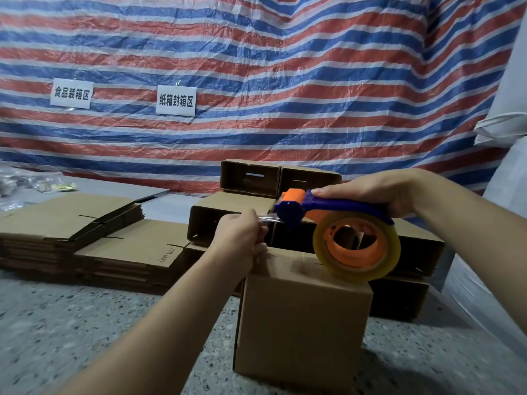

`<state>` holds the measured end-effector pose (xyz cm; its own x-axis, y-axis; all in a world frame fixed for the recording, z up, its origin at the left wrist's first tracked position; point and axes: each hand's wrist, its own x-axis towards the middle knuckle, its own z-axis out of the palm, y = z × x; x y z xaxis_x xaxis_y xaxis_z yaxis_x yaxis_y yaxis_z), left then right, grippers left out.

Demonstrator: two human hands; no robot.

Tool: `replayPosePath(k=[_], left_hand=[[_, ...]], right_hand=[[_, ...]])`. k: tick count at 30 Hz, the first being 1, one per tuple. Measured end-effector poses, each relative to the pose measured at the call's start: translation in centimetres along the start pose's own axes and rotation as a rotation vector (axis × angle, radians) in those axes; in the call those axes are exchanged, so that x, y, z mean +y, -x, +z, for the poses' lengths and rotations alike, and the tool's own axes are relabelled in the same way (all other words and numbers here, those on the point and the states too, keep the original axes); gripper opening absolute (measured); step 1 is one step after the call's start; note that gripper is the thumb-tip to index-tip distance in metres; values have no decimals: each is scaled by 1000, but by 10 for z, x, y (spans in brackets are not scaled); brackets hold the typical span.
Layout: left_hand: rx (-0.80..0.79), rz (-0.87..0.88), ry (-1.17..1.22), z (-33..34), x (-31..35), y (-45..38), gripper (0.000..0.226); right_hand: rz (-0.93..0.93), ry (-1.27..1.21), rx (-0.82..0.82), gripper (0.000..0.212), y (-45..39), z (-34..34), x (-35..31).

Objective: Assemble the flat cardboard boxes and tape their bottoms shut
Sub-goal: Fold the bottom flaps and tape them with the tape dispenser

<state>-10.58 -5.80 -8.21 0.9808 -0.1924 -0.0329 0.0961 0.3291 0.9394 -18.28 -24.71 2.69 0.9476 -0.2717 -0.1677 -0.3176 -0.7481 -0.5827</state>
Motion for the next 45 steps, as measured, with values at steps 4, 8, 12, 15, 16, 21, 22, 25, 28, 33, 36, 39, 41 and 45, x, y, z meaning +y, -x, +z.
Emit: replayPosePath(k=[4, 8, 12, 15, 16, 21, 22, 25, 28, 33, 36, 39, 41, 45], left_hand=[[50, -84, 294, -8, -7, -3, 20], [96, -11, 206, -22, -10, -5, 24], [7, 158, -242, -57, -22, -12, 34], [-15, 123, -289, -71, -33, -10, 28], [-9, 110, -292, -72, -36, -11, 27], [-16, 54, -301, -75, -45, -15, 28], [-23, 50, -315, -75, -46, -15, 29], [-32, 40, -346, -74, -52, -18, 32], [-27, 39, -349, -73, -58, -22, 33], [-31, 28, -336, -67, -66, -24, 38], [-39, 9, -372, -60, -74, -21, 42], [-28, 43, -373, -53, -83, -18, 42], [0, 78, -338, -52, -86, -18, 44], [30, 56, -274, -49, -87, -14, 42]], right_hand=[[66, 48, 5, 99, -3, -2, -1], [104, 128, -8, 90, -11, 3, -13], [144, 219, -33, 88, -19, 6, -24], [150, 263, -96, 83, -24, 12, -33], [151, 277, -110, 81, -26, 14, -36], [173, 311, -137, 76, -32, 18, -42], [178, 316, -136, 77, -33, 18, -43], [180, 326, -132, 79, -34, 19, -43], [166, 328, -141, 74, -34, 20, -43], [132, 314, -139, 54, -33, 22, -42], [114, 311, -128, 43, -33, 23, -41], [97, 287, -132, 41, -32, 24, -40], [80, 272, -138, 36, -32, 24, -39], [61, 270, -137, 33, -32, 25, -39]])
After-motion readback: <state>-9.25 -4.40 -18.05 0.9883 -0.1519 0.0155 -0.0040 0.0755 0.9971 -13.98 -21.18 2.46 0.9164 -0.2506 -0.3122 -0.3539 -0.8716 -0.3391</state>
